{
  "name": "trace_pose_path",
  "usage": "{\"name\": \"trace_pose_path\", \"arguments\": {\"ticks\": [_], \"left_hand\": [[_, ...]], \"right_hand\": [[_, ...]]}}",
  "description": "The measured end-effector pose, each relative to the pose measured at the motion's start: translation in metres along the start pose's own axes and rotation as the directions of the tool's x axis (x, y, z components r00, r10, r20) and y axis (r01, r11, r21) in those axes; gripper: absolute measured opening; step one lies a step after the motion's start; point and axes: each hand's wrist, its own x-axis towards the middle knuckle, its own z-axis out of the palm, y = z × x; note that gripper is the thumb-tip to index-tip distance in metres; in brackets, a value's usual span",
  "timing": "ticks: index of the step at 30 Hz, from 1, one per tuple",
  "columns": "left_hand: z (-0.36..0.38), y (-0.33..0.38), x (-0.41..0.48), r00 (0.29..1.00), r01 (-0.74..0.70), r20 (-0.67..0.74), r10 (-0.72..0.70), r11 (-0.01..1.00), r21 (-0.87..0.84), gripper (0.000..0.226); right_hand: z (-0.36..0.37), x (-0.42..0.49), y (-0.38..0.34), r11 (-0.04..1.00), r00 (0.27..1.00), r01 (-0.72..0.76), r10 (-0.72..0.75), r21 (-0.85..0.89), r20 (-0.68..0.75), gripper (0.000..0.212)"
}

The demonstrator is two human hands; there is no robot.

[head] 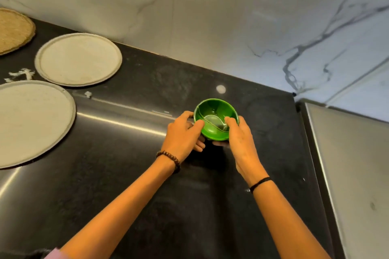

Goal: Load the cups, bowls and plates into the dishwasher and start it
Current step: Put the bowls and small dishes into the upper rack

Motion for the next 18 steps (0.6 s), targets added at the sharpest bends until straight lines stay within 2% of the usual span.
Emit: {"name": "trace_pose_path", "arguments": {"ticks": [9,14,18], "left_hand": [[0.093,-0.029,-0.084,0.963,0.017,0.268,-0.031,0.998,0.053,0.007],[0.142,-0.041,-0.151,0.931,-0.013,0.364,-0.019,0.996,0.086,0.01],[0.185,-0.058,-0.221,0.906,-0.063,0.424,-0.01,0.986,0.157,0.009]], "right_hand": [[-0.108,-0.094,0.062,0.998,0.966,-0.045,0.053,0.038,-0.252,0.044],[-0.169,-0.156,0.093,0.94,0.924,-0.142,0.238,0.309,-0.298,0.056],[-0.222,-0.218,0.125,0.863,0.883,-0.165,0.345,0.478,-0.318,0.04]]}}
